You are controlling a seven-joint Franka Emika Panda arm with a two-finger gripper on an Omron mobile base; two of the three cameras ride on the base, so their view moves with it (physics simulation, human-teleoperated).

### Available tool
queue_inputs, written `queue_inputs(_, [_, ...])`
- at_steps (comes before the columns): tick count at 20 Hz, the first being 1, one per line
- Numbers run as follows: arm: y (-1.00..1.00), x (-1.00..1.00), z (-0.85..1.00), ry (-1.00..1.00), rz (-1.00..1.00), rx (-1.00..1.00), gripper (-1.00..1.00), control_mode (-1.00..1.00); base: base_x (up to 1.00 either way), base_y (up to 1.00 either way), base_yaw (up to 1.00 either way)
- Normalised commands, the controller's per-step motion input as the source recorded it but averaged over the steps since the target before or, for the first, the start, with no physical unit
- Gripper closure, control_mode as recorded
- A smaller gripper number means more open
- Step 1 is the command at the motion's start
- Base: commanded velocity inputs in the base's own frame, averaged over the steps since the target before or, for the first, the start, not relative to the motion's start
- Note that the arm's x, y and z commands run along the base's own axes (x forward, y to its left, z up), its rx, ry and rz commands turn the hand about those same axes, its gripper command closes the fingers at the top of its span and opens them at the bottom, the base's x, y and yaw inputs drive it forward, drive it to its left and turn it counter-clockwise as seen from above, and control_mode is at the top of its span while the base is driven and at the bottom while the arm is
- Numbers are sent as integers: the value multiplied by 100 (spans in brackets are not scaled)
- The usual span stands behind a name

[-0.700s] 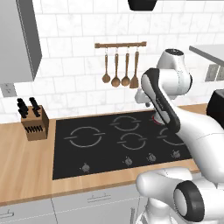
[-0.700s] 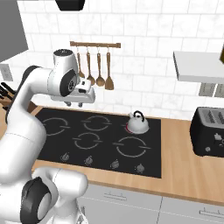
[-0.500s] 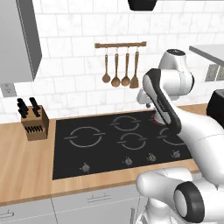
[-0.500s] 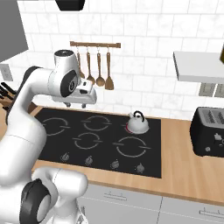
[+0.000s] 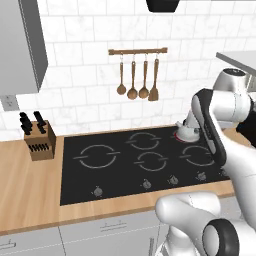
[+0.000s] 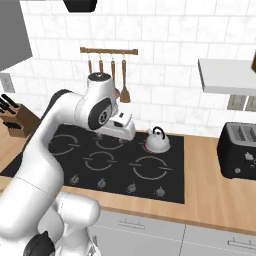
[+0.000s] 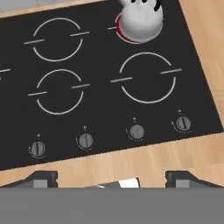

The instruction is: Turn off the rear right burner of the stove.

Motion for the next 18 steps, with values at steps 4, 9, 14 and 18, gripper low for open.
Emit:
queue_inputs(4, [-99,-19,-79,14,-36,0,-100,-100,0,0,0])
queue_inputs(9, [-42,1,-90,32,-38,9,-100,-100,0,0,0])
queue_inputs(14, [-8,21,-69,26,-32,27,-100,-100,0,0,0])
queue_inputs(18, [0,20,-25,3,-7,27,-100,-100,0,0,0])
